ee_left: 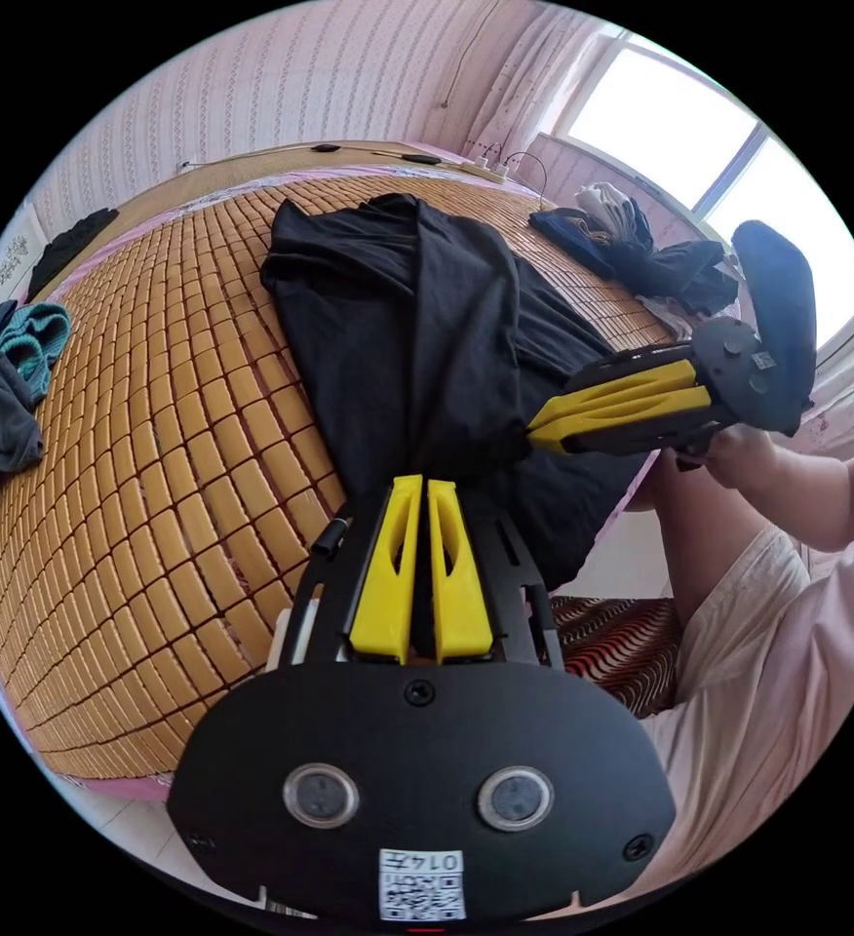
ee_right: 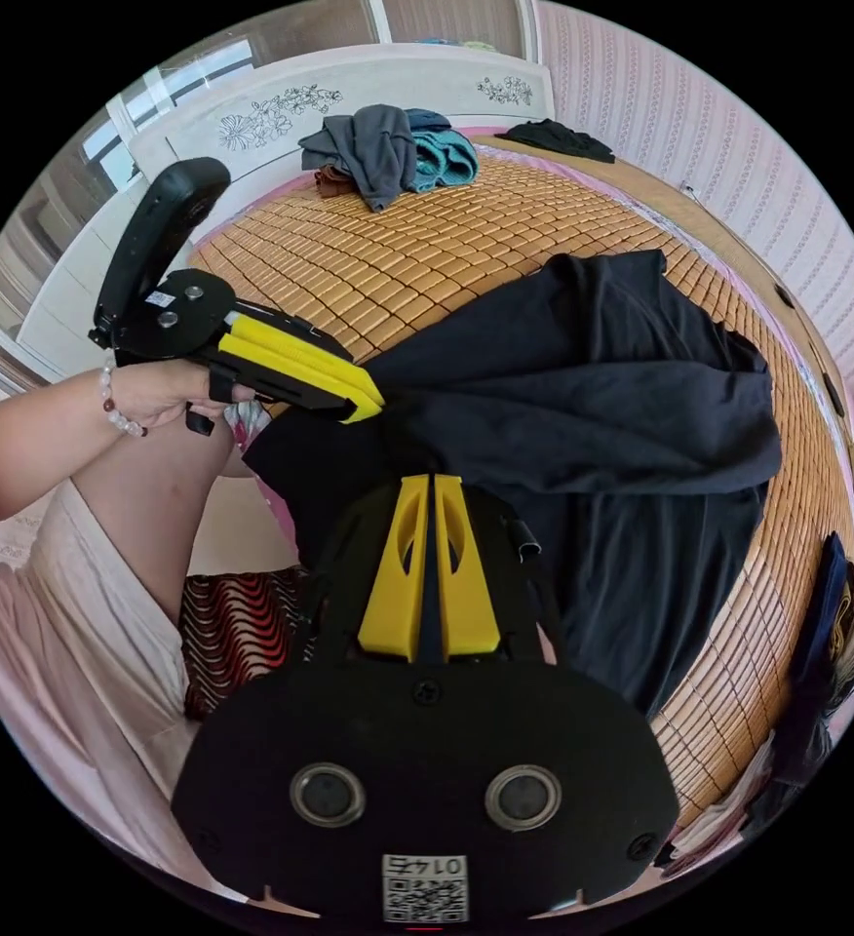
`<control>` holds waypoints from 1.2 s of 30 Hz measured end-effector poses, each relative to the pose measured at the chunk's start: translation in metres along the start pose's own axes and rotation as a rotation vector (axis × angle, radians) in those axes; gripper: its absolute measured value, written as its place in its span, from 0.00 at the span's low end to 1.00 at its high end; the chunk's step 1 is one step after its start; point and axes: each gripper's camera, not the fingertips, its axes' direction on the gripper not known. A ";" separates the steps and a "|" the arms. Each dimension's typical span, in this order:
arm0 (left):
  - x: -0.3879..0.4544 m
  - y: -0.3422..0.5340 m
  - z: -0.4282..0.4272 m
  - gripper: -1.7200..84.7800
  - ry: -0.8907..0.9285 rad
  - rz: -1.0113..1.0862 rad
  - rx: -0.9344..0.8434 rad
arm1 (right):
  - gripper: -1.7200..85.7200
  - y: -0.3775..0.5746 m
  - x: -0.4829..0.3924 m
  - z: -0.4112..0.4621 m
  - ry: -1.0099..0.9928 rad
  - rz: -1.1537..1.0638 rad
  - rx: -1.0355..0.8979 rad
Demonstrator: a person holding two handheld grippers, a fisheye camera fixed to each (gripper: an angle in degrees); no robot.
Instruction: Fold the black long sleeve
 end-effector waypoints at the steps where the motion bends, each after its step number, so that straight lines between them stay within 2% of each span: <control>1: -0.001 -0.002 -0.003 0.01 0.009 0.006 -0.001 | 0.03 0.002 0.000 -0.006 0.001 -0.002 -0.003; 5: -0.007 -0.007 -0.003 0.01 0.090 0.007 -0.036 | 0.03 0.017 -0.001 -0.018 0.040 -0.011 -0.039; 8: -0.014 -0.010 -0.004 0.01 0.119 -0.023 -0.034 | 0.03 0.020 0.006 0.006 0.000 0.017 -0.168; 13: -0.023 -0.023 -0.022 0.02 0.083 -0.052 -0.020 | 0.07 0.022 0.014 -0.014 -0.094 0.029 -0.084; 16: -0.025 -0.037 -0.030 0.05 0.099 -0.057 0.013 | 0.07 0.023 0.023 -0.028 -0.048 0.044 -0.033; 19: -0.025 -0.049 -0.015 0.05 0.067 -0.045 -0.059 | 0.07 0.020 0.044 -0.035 0.014 0.101 -0.006; 23: -0.034 -0.051 -0.019 0.01 0.057 -0.035 -0.062 | 0.07 0.020 0.079 -0.046 0.016 0.186 0.008; 27: -0.049 -0.057 -0.021 0.01 0.136 -0.091 -0.058 | 0.07 0.028 0.109 -0.056 -0.016 0.216 0.014; 30: -0.062 -0.069 -0.035 0.03 0.084 -0.091 -0.054 | 0.08 0.029 0.148 -0.072 -0.048 0.242 0.064; 36: -0.123 -0.137 -0.079 0.02 -0.003 0.001 0.143 | 0.15 -0.003 0.275 -0.104 0.127 0.351 0.157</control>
